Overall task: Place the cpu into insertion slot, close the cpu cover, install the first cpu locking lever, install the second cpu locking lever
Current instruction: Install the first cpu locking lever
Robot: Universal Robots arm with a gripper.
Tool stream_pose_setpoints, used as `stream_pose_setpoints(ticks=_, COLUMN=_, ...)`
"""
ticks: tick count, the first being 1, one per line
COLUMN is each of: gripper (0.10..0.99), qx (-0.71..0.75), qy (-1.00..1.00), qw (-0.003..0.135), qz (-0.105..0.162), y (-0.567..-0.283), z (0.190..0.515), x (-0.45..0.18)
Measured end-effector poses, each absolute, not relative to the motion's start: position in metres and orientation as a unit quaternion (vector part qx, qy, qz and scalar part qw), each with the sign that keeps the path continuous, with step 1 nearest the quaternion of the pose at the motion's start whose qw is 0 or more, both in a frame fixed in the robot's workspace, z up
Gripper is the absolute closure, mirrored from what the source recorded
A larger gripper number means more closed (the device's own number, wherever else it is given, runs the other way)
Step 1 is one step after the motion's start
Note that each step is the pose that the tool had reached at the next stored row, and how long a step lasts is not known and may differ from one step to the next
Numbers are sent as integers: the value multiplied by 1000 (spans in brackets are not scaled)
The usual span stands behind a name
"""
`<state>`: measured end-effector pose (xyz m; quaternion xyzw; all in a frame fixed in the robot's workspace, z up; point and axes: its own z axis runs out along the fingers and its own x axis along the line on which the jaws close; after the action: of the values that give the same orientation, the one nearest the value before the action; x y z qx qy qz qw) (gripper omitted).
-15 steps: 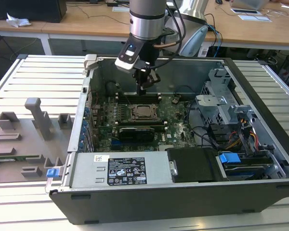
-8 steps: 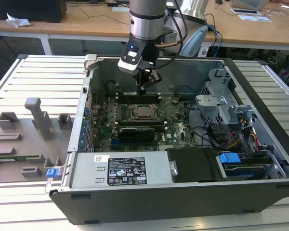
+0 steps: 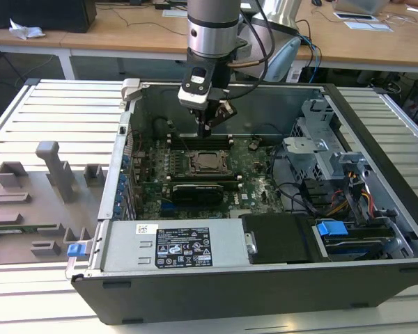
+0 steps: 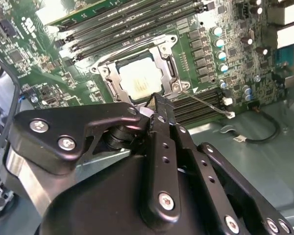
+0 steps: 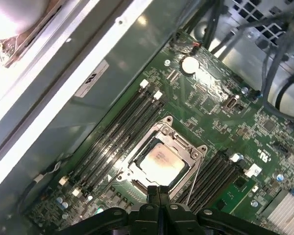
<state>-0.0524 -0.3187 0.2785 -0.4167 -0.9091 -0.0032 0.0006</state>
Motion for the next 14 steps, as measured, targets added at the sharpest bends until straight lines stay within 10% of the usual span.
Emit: stream_pose_setpoints(ticks=14, gripper=980, qx=-319, qy=-948, qw=1, qz=-3, y=-319, z=278, x=-52)
